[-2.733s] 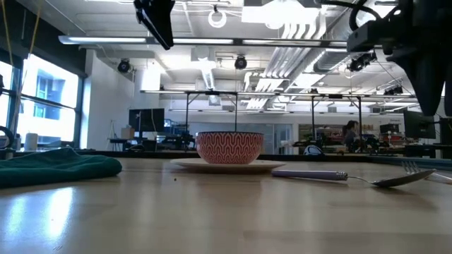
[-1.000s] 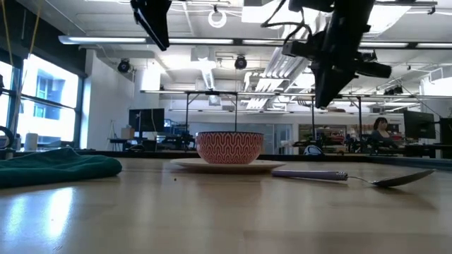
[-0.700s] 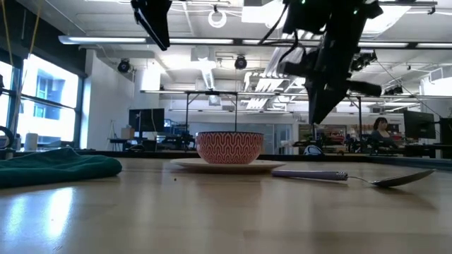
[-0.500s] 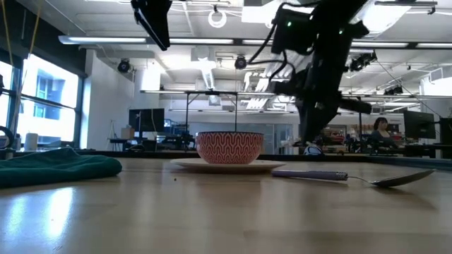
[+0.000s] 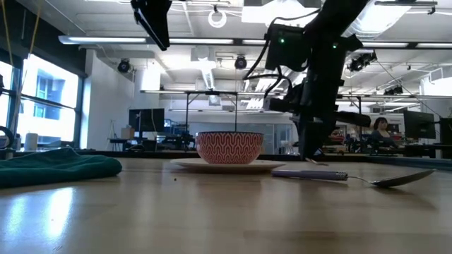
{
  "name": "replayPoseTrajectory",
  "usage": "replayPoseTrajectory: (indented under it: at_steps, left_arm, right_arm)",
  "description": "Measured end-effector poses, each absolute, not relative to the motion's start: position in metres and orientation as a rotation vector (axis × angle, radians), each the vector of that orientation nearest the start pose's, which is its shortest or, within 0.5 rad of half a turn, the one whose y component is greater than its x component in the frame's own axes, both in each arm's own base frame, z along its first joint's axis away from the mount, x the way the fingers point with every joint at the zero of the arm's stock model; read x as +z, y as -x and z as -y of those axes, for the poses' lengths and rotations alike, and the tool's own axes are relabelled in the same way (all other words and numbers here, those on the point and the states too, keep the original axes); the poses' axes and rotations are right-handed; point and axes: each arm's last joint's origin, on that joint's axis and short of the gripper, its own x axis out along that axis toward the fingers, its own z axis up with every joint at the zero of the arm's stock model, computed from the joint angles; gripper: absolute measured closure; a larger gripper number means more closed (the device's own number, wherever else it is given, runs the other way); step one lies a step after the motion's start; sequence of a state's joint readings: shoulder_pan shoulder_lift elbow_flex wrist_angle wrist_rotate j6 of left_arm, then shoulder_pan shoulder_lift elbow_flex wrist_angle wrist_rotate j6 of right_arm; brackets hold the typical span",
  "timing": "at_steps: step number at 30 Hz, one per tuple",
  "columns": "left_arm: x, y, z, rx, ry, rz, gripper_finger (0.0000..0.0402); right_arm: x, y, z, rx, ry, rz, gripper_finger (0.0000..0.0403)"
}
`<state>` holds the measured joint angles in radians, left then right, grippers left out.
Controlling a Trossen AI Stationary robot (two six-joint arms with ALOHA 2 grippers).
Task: Set table place
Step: Put the fork to the right of the white plate on the table
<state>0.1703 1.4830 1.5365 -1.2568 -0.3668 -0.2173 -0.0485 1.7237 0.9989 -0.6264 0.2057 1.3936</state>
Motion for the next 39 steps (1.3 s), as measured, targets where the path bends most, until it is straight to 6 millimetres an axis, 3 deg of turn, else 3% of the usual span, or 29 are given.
replayPoseTrajectory:
  at_steps: [28,39]
  left_arm:
    - [0.351,-0.267,-0.056,0.597,0.063,-1.154,0.0197]
    - [0.351,-0.267,-0.056,0.591,0.067,-1.155,0.0197]
  right_arm:
    - [0.153,-0.3,0.002,-1.129,-1.038,-0.953,0.0403]
    - [0.137,-0.307,0.0,-1.116,-1.035,-0.988,0.0403]
